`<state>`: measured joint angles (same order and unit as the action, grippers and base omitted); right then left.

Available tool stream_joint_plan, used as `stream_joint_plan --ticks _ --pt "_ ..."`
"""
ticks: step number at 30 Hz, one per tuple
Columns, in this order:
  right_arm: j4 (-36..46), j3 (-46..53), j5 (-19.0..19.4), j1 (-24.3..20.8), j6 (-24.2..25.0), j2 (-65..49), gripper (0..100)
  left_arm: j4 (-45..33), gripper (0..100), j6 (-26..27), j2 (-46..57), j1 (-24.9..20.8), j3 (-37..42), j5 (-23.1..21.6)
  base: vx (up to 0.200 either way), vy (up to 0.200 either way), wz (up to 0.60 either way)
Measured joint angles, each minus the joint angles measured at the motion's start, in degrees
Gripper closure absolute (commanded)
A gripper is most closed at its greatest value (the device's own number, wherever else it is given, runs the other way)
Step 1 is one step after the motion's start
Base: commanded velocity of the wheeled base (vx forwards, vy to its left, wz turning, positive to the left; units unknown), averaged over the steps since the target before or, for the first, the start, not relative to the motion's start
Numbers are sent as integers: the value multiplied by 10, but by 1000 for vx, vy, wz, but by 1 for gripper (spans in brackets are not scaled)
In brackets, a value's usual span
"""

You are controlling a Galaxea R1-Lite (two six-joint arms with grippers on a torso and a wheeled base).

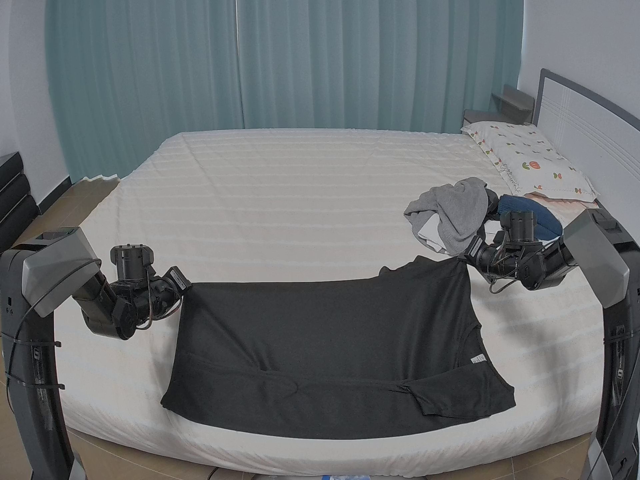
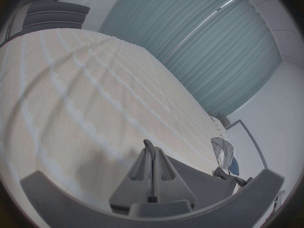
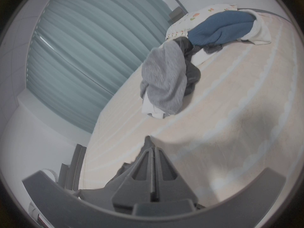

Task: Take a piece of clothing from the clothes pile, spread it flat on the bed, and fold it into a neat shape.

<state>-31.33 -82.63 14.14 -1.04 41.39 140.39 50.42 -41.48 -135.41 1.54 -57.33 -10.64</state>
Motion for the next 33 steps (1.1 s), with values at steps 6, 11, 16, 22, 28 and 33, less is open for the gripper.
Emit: stream_joint_plan --ticks 6,11,16,22,28,33 --pt "-23 35 10 6 0 -27 100 2 100 2 12 3 13 3 0 0 0" --pt "-23 43 11 6 -10 -36 100 2 100 2 21 5 16 3 0 0 0" --pt "-23 45 10 1 -33 -38 100 0 100 3 31 10 20 4 0 0 0" --pt "-33 45 11 -2 -34 -41 100 -1 100 7 38 13 26 4 0 0 0" --pt "-29 70 20 2 -38 -54 100 0 100 8 41 16 29 3 0 0 0" --pt "-31 116 44 10 -43 -77 100 1 100 19 48 17 45 -2 0 0 0"
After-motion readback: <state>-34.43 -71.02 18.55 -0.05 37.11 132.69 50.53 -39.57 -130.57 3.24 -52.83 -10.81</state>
